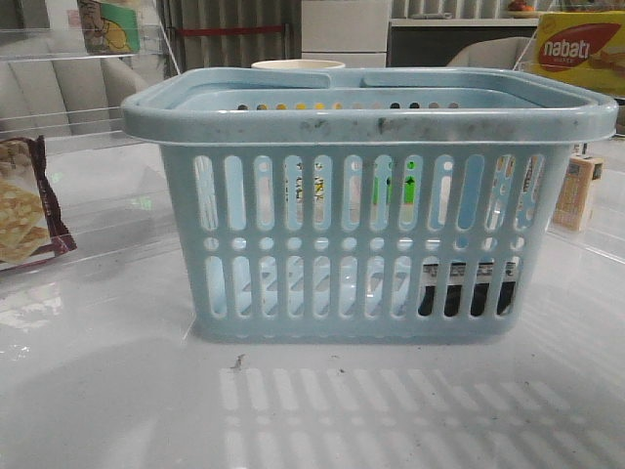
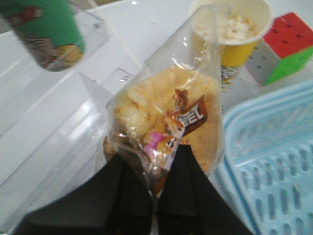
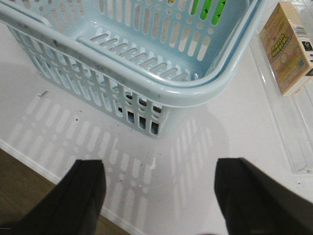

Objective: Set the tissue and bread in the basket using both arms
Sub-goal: 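Carry the bread over the basket and release it with the left gripper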

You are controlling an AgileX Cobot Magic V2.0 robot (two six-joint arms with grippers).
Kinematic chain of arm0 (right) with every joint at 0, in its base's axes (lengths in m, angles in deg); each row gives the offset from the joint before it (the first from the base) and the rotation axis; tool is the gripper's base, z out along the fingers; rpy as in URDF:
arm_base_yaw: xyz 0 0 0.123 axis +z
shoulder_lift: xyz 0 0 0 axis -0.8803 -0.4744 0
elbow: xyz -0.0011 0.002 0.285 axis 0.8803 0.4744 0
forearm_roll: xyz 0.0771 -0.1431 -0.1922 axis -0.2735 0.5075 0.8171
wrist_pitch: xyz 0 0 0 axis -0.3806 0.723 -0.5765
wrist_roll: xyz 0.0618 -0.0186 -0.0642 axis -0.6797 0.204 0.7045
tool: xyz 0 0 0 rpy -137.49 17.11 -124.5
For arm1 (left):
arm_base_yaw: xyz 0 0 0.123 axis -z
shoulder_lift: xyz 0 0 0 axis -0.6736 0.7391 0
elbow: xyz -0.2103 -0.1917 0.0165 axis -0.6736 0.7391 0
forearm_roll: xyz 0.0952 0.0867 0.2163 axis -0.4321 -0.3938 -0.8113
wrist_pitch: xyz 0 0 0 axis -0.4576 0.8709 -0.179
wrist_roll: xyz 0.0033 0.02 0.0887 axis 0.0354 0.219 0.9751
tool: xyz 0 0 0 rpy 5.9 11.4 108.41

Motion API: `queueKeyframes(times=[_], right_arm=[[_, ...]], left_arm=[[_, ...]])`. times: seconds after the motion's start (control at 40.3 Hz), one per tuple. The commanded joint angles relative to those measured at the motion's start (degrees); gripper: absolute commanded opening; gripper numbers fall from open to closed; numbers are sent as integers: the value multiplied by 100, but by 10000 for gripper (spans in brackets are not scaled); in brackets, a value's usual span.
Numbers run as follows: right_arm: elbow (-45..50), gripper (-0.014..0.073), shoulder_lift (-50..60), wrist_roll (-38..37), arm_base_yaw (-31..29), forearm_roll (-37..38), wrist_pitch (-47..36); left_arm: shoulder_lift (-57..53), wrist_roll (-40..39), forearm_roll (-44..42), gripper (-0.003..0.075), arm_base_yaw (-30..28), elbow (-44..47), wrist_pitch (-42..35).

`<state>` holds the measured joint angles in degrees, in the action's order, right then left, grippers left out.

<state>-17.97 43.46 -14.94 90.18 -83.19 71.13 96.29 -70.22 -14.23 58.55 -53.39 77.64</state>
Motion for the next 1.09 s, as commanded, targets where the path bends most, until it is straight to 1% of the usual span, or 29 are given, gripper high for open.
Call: queueKeyframes(times=[0.0,0.174,0.298,0.446,0.521,0.57,0.595,0.645,0.744,0.793,0.843,0.967,1.066], right_arm=[[-135,571,13,34,-9,80,-373],[-135,571,13,34,-9,80,-373],[-135,571,13,34,-9,80,-368],[-135,571,13,34,-9,80,-368],[-135,571,13,34,-9,80,-368],[-135,571,13,34,-9,80,-368],[-135,571,13,34,-9,80,-368],[-135,571,13,34,-9,80,-368],[-135,571,13,34,-9,80,-368],[-135,571,13,34,-9,80,-368],[-135,571,13,34,-9,80,-368],[-135,571,13,34,-9,80,-368],[-135,571,13,34,-9,80,-368]], left_arm=[[-263,33,103,90,482,-211,-146],[7,33,103,90,1356,-211,-219],[349,33,103,90,1778,-211,-305],[859,33,103,90,2103,-211,-380],[1100,33,103,92,2157,-211,-470],[1227,33,103,111,2166,-211,-542],[1292,33,103,135,2166,-211,-572],[1361,33,117,200,2166,-211,-586],[1390,33,205,362,2166,-211,-548],[1365,33,209,414,2166,-233,-536],[1280,33,209,430,2166,-257,-520],[863,33,209,410,2166,-279,-506],[402,22,233,394,2166,-279,-322]])
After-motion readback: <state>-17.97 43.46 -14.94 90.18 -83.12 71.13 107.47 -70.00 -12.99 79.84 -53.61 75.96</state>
